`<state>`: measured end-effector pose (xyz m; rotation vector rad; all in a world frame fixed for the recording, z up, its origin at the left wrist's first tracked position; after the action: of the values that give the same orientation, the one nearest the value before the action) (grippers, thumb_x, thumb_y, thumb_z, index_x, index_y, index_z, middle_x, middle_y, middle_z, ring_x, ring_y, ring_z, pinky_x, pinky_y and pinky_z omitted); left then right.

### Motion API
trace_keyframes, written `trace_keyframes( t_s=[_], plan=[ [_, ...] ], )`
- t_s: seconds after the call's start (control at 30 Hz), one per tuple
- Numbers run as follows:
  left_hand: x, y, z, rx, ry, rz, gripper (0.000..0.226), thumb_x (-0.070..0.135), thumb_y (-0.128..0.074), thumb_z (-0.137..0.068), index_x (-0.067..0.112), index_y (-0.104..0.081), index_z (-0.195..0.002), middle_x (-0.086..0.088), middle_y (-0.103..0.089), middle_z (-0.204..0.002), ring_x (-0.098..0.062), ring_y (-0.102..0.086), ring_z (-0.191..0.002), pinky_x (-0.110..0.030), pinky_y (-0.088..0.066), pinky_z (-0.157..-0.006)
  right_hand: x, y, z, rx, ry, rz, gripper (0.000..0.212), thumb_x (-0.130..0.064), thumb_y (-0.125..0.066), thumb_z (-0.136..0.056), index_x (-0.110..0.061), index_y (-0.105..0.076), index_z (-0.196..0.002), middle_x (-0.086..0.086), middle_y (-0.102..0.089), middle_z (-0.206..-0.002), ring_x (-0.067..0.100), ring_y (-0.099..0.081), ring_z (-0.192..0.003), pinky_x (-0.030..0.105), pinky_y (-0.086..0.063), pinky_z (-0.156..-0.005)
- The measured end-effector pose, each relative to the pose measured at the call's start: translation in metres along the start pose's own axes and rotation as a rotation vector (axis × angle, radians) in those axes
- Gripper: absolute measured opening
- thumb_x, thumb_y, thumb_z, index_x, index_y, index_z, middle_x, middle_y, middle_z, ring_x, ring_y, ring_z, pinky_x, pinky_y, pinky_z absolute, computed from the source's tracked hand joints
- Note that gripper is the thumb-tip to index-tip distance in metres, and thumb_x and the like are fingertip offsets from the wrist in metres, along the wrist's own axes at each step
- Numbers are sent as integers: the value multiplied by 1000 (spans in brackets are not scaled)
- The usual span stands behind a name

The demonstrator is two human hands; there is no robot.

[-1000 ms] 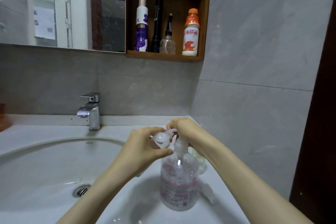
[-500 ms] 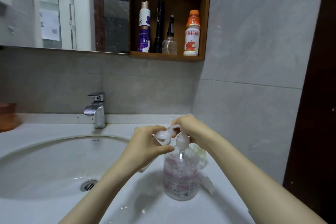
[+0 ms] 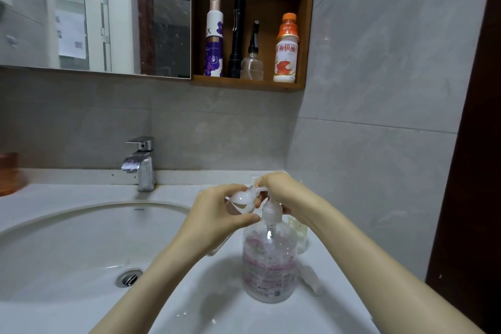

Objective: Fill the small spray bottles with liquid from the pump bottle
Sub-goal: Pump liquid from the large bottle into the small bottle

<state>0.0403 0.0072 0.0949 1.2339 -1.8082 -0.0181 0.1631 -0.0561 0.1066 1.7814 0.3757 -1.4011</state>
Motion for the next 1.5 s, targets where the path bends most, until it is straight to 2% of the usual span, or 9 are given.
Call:
trace_keyframes(
  t_s=[0.07,0.23,0.37,0.53,0.67,1.03,1.13,1.23,1.5],
  plan=[
    [-1,-2,0,-14,-5,7,42,14,-84,-64,47,-60,-70,21,-67,-75,-10,-62,-71,-13,-43,-63,1,-1,-1,0,4,-11,26,-9,-44,-93,-15,-52,-69,-1,-51,-68,11,-47,-59,25,-39,-58],
    [-1,-2,1,20,-35,12,45,14,-86,-62,50,-59,-69,5,-70,-73,-12,-62,-71,-20,-46,-68,5,-4,-5,3,18,-13,24,-9,-45,-91,-16,-51,-69,0,-49,-69,12,-45,-59,25,-40,-57],
    [-2,-6,-3,6,-31,8,34,31,-84,-58,51,-61,-73,8,-71,-74,-6,-64,-74,-29,-47,-80,4,-2,-6,17,35,-39,25,-9,-45,-92,-17,-50,-69,0,-49,-69,11,-45,-60,24,-40,-57],
    [-4,-9,-2,-23,-40,38,30,32,-80,-55,54,-64,-68,16,-70,-79,-6,-65,-68,-25,-49,-74,10,-5,-9,5,30,-27,28,-6,-41,-93,-16,-49,-69,-1,-47,-70,9,-43,-59,20,-38,-56],
    [-4,-9,-4,-19,-45,25,40,21,-85,-61,54,-63,-68,16,-70,-79,-11,-64,-71,-24,-48,-71,8,-2,-7,22,30,-13,28,-5,-40,-94,-16,-46,-68,-1,-45,-68,7,-42,-56,10,-38,-41],
    [1,-6,-1,-7,-33,18,25,38,-74,-52,55,-63,-66,13,-70,-79,-17,-65,-73,-29,-50,-71,0,0,-2,1,-33,56,27,-8,-39,-96,-14,-47,-71,0,-49,-69,11,-46,-58,23,-39,-55],
    [3,-6,-3,-6,-32,27,25,36,-76,-53,52,-63,-67,10,-70,-77,-17,-64,-71,-33,-51,-74,-1,2,-2,2,-17,61,26,-9,-40,-95,-15,-48,-70,0,-49,-70,11,-46,-59,24,-39,-56],
    [1,-6,-3,-12,-31,38,33,32,-80,-56,58,-63,-68,16,-69,-79,-14,-63,-71,-27,-49,-72,-1,1,-4,3,2,54,26,-8,-41,-94,-16,-48,-70,0,-48,-70,11,-45,-59,24,-39,-57],
    [-1,-6,-3,12,-19,37,41,16,-84,-64,47,-62,-77,15,-70,-75,-8,-62,-72,-18,-45,-68,-1,1,-6,18,60,45,29,-7,-41,-94,-16,-49,-67,-1,-47,-67,9,-43,-57,22,-37,-54]
  ],
)
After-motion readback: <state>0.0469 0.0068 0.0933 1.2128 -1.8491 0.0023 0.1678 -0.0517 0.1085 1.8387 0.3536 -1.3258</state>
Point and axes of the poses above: each hand's wrist, its own z-axis away from the middle knuckle, its own y-axis out of the back of the hand, x = y × z, the point moved 5 cm from there along -z, towards the middle knuckle
